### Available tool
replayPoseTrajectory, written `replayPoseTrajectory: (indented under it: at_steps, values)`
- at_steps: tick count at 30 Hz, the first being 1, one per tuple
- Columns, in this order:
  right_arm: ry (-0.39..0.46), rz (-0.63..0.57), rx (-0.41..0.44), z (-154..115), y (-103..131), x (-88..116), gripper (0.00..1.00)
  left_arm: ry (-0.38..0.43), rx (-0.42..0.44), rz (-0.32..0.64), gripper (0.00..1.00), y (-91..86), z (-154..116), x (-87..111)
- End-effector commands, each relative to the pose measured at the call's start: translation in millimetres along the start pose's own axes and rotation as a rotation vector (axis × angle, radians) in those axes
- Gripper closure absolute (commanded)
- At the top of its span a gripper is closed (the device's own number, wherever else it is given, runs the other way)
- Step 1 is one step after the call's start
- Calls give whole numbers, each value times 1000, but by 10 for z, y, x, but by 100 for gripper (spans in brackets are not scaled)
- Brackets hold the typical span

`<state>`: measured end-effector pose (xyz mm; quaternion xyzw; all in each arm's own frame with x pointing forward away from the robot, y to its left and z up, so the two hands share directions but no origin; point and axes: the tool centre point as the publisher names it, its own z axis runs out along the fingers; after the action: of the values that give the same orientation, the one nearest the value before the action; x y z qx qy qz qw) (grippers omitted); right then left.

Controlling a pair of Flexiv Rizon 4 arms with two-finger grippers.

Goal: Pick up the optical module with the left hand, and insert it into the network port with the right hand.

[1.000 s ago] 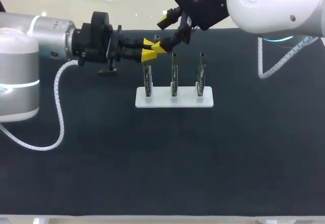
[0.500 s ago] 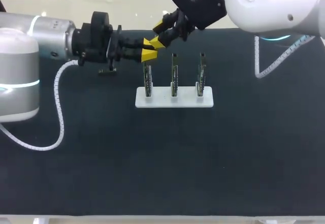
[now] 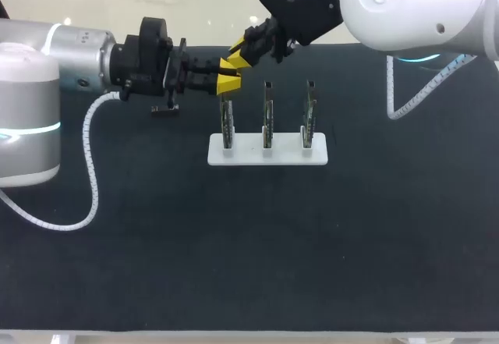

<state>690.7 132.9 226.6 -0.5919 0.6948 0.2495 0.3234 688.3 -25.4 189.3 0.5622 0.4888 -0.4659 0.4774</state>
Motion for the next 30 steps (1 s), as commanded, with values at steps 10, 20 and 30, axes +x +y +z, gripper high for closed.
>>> replayPoseTrajectory:
  at_steps: [10,20,30]
  values:
    - [10,0,-3,-1,-29,-26,100,-2,-1,3,0,-21,6,6]
    - [18,-9,-8,-27,-58,-26,100,104,-10,-20,0,-22,-165,-7]
    - [28,-24,-19,-29,-93,-38,100,359,27,-77,0,-67,-553,-99]
